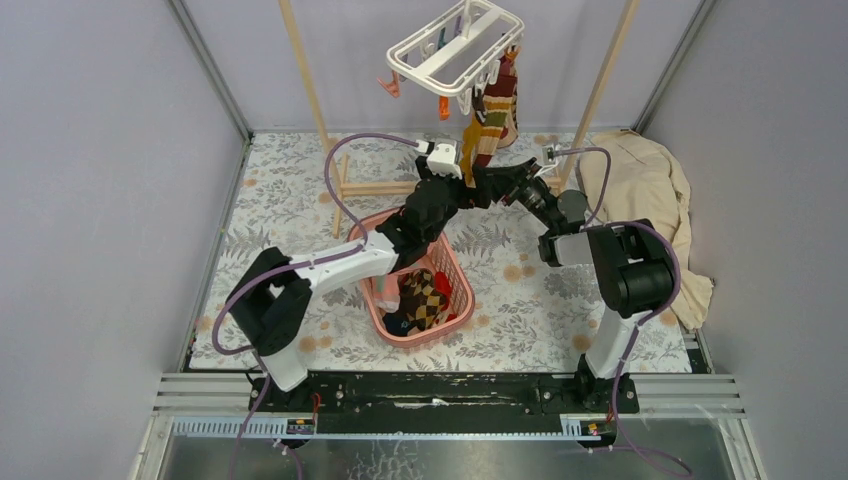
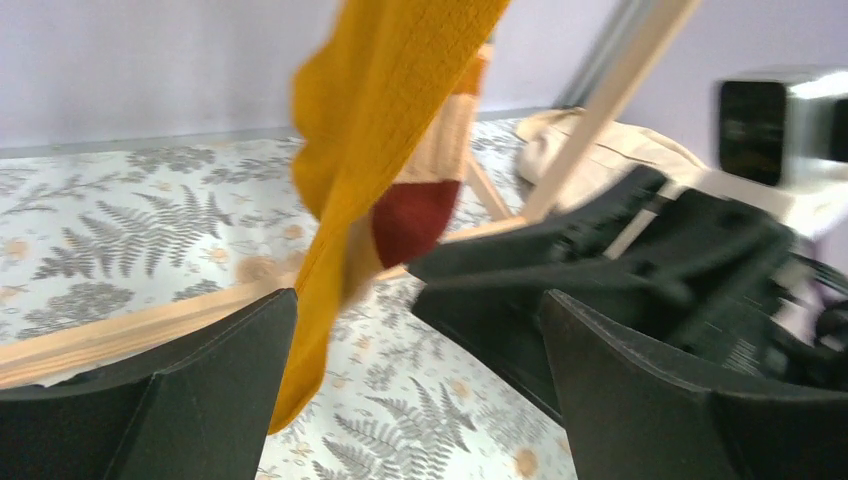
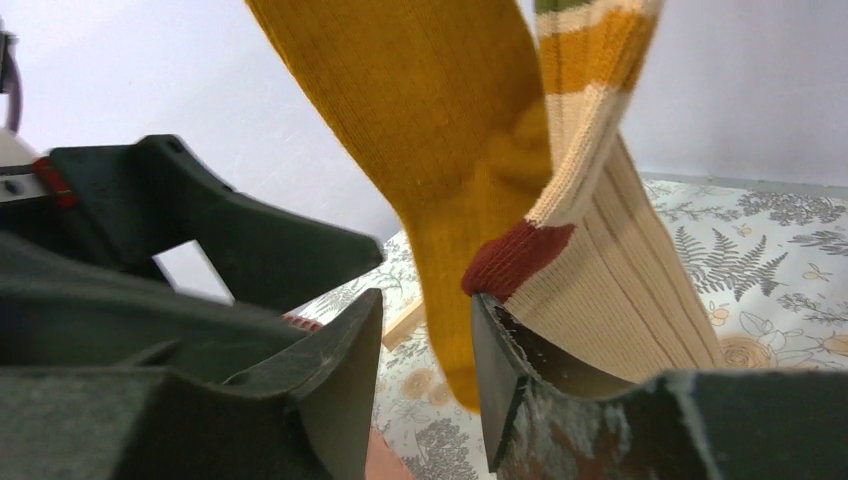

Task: Remove the socks clipped to the hanger
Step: Adjust the hanger on the clothesline.

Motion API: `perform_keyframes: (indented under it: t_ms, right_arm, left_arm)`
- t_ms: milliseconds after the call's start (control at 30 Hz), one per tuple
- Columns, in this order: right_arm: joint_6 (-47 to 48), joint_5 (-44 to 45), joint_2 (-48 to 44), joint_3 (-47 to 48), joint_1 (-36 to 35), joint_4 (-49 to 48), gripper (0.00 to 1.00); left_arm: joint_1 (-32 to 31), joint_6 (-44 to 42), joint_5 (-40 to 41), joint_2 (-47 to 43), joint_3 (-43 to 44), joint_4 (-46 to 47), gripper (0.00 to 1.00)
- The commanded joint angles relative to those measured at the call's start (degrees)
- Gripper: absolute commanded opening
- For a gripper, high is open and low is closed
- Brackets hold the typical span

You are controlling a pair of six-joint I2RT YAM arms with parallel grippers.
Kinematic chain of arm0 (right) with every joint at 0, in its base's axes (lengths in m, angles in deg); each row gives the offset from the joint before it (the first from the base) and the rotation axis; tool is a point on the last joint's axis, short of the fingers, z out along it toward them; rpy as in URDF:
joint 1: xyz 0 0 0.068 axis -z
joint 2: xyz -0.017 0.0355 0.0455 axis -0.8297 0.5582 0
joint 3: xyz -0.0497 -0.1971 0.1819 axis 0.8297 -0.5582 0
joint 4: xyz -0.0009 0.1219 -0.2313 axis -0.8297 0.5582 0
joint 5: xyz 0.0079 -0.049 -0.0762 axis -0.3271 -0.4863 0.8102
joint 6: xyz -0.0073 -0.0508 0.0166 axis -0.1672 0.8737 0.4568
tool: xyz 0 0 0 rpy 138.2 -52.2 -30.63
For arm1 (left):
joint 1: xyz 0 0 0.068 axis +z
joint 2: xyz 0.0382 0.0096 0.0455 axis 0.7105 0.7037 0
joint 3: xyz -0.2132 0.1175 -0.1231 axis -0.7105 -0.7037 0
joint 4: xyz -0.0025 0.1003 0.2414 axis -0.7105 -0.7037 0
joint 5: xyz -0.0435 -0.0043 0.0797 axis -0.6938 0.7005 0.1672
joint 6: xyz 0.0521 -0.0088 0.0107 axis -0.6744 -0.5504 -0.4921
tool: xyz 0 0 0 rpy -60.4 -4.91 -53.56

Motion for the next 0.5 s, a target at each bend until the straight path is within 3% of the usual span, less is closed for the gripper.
perform_keyframes:
  t_ms: [0, 233, 300, 367, 433, 467]
  right_arm:
    - [1.8, -2.3, -4.7, -1.3, -1.0, -7.2, 0.44]
    - [2.0, -3.2, -6.6, -3.4, -1.2, -6.8, 0.4]
    - [2.0, -3.2, -7.1, -4.4, -1.3, -6.8, 0.39]
    - [2.3, -3.3, -7.8, -5.1, -1.2, -6.8, 0.38]
    - [2.7, -3.4, -8.5, -5.9, -1.2, -6.5, 0.38]
    - [2.9, -3.5, -8.8, -6.4, -1.2, -6.5, 0.38]
  left_arm:
    - [0.8, -3.8, 11.0, 3.4, 3.8, 5.9, 0.99]
    - [2.6, -6.9, 15.5, 8.9, 12.8, 6.9, 0.99]
    - [3.3, -7.5, 15.7, 9.9, 14.4, 6.9, 0.93]
    - [4.2, -7.6, 15.3, 10.3, 15.1, 6.8, 0.78]
    - [5.4, -7.0, 14.1, 10.0, 14.4, 7.8, 0.52]
    - [5.8, -6.6, 13.7, 9.9, 14.2, 7.7, 0.44]
